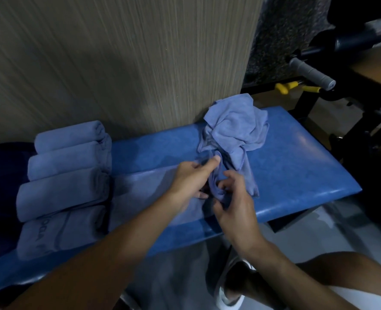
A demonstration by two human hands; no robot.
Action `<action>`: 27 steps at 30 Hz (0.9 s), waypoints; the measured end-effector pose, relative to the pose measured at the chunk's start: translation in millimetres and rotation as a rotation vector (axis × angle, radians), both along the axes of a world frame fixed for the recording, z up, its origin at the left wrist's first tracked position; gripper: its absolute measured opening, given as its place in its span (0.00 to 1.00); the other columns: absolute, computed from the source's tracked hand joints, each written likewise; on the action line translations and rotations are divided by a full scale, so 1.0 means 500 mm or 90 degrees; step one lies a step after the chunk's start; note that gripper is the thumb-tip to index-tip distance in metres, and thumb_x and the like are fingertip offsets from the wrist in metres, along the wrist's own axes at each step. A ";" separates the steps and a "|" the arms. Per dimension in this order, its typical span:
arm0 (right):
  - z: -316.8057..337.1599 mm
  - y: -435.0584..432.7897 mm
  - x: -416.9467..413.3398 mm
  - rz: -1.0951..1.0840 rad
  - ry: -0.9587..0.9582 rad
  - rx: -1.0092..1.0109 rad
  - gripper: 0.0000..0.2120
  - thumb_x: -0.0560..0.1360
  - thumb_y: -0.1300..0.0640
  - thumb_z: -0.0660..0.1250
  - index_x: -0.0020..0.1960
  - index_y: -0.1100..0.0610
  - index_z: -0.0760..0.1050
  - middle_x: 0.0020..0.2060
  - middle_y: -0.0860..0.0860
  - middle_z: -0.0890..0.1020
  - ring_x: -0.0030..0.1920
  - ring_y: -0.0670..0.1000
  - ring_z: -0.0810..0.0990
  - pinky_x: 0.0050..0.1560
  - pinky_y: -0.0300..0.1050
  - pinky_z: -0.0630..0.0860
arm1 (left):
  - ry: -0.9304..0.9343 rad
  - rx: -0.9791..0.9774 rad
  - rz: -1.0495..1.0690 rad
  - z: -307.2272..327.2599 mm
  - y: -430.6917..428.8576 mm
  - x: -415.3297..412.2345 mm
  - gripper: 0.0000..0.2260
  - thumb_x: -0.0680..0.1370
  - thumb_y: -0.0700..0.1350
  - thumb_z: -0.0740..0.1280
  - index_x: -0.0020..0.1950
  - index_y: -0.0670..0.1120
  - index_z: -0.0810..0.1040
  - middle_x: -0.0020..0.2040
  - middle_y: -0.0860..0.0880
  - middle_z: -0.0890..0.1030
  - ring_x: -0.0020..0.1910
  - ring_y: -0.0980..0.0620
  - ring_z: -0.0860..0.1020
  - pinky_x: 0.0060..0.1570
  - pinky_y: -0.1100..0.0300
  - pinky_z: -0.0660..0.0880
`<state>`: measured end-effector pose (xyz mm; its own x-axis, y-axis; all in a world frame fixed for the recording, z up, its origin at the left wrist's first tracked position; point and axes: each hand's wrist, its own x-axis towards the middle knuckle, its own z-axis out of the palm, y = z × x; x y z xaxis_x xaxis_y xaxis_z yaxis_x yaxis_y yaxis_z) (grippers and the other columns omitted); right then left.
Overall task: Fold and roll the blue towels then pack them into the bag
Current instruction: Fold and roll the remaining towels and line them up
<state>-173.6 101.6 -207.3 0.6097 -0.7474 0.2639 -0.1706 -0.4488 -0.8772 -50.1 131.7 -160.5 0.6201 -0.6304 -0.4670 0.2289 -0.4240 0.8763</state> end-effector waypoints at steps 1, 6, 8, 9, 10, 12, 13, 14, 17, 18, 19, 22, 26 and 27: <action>0.000 0.003 0.000 0.039 0.012 0.003 0.33 0.67 0.73 0.66 0.62 0.44 0.64 0.45 0.33 0.76 0.48 0.33 0.75 0.48 0.25 0.68 | 0.013 -0.003 0.010 0.002 0.001 0.006 0.16 0.74 0.53 0.72 0.47 0.39 0.80 0.43 0.37 0.84 0.39 0.43 0.84 0.40 0.51 0.82; 0.000 0.014 -0.006 0.159 0.025 -0.049 0.28 0.69 0.62 0.67 0.64 0.44 0.63 0.48 0.37 0.74 0.49 0.45 0.77 0.51 0.45 0.75 | -0.092 0.014 0.087 -0.032 0.019 0.037 0.08 0.75 0.40 0.71 0.38 0.40 0.76 0.36 0.40 0.79 0.36 0.47 0.79 0.42 0.46 0.80; 0.000 0.017 -0.005 0.141 0.007 -0.063 0.22 0.71 0.53 0.68 0.64 0.46 0.66 0.51 0.38 0.74 0.52 0.46 0.77 0.54 0.49 0.74 | -0.125 0.011 0.092 -0.048 0.029 0.050 0.10 0.76 0.40 0.71 0.41 0.34 0.76 0.37 0.38 0.79 0.36 0.48 0.78 0.42 0.42 0.80; -0.005 0.018 -0.004 0.134 0.005 -0.064 0.20 0.72 0.51 0.67 0.63 0.48 0.68 0.53 0.41 0.74 0.54 0.47 0.76 0.56 0.50 0.74 | -0.143 0.014 0.092 -0.053 0.034 0.055 0.11 0.75 0.41 0.71 0.44 0.31 0.77 0.39 0.36 0.81 0.37 0.48 0.78 0.43 0.41 0.79; -0.010 0.018 -0.003 0.130 0.017 -0.073 0.20 0.73 0.50 0.67 0.63 0.50 0.69 0.54 0.42 0.73 0.56 0.47 0.75 0.57 0.51 0.73 | -0.158 0.013 0.095 -0.057 0.036 0.059 0.11 0.75 0.40 0.70 0.45 0.31 0.76 0.41 0.34 0.82 0.37 0.48 0.78 0.43 0.40 0.79; -0.027 0.015 -0.003 0.129 0.074 -0.129 0.23 0.71 0.51 0.67 0.65 0.54 0.70 0.60 0.45 0.70 0.61 0.50 0.73 0.60 0.52 0.73 | -0.175 0.008 0.104 -0.063 0.034 0.063 0.10 0.75 0.40 0.68 0.45 0.32 0.76 0.41 0.34 0.81 0.38 0.48 0.77 0.41 0.42 0.79; -0.035 0.014 -0.003 0.127 0.102 -0.171 0.24 0.71 0.52 0.66 0.66 0.56 0.71 0.63 0.47 0.69 0.63 0.51 0.71 0.61 0.52 0.73 | -0.168 0.008 0.107 -0.061 0.031 0.061 0.11 0.75 0.42 0.67 0.42 0.34 0.75 0.38 0.37 0.80 0.38 0.48 0.77 0.40 0.45 0.79; -0.042 0.015 -0.003 0.128 0.125 -0.217 0.24 0.70 0.55 0.66 0.66 0.57 0.72 0.65 0.48 0.68 0.65 0.52 0.70 0.61 0.53 0.73 | -0.156 0.006 0.110 -0.058 0.027 0.059 0.11 0.75 0.45 0.68 0.39 0.38 0.75 0.35 0.41 0.78 0.36 0.49 0.77 0.40 0.47 0.79; -0.047 0.021 -0.004 0.162 0.193 -0.311 0.24 0.73 0.54 0.62 0.68 0.56 0.71 0.68 0.51 0.69 0.67 0.53 0.69 0.59 0.50 0.73 | -0.167 0.003 0.085 -0.050 0.020 0.055 0.15 0.74 0.47 0.73 0.34 0.45 0.69 0.29 0.49 0.71 0.30 0.52 0.71 0.33 0.60 0.72; -0.045 0.024 -0.003 0.172 0.218 -0.321 0.24 0.75 0.51 0.60 0.69 0.56 0.70 0.69 0.51 0.69 0.68 0.52 0.67 0.61 0.49 0.71 | -0.199 0.004 0.067 -0.053 0.019 0.059 0.14 0.74 0.44 0.73 0.35 0.44 0.70 0.31 0.49 0.71 0.31 0.53 0.71 0.34 0.60 0.71; -0.042 0.026 -0.003 0.181 0.235 -0.328 0.24 0.77 0.47 0.59 0.70 0.55 0.69 0.70 0.50 0.69 0.69 0.51 0.66 0.64 0.49 0.67 | -0.222 0.011 0.061 -0.055 0.020 0.064 0.11 0.75 0.42 0.73 0.38 0.41 0.73 0.33 0.47 0.73 0.33 0.52 0.72 0.36 0.58 0.72; -0.037 0.033 -0.004 0.196 0.207 -0.292 0.22 0.81 0.45 0.54 0.69 0.53 0.73 0.71 0.48 0.70 0.71 0.48 0.65 0.66 0.48 0.62 | -0.276 0.031 0.075 -0.066 0.028 0.082 0.06 0.77 0.38 0.68 0.44 0.35 0.77 0.38 0.45 0.77 0.37 0.50 0.75 0.41 0.53 0.76; -0.044 0.030 -0.001 0.149 0.110 -0.192 0.17 0.82 0.48 0.55 0.60 0.51 0.79 0.66 0.46 0.74 0.69 0.47 0.70 0.64 0.49 0.67 | -0.412 0.071 0.012 -0.067 0.052 0.078 0.14 0.78 0.38 0.66 0.63 0.41 0.72 0.53 0.44 0.79 0.51 0.47 0.78 0.51 0.60 0.71; -0.047 0.028 0.000 0.142 0.110 -0.190 0.16 0.81 0.48 0.56 0.58 0.51 0.80 0.66 0.46 0.75 0.68 0.47 0.70 0.64 0.49 0.68 | -0.464 0.071 -0.018 -0.069 0.060 0.076 0.19 0.78 0.38 0.65 0.68 0.42 0.69 0.60 0.43 0.76 0.58 0.45 0.76 0.58 0.57 0.71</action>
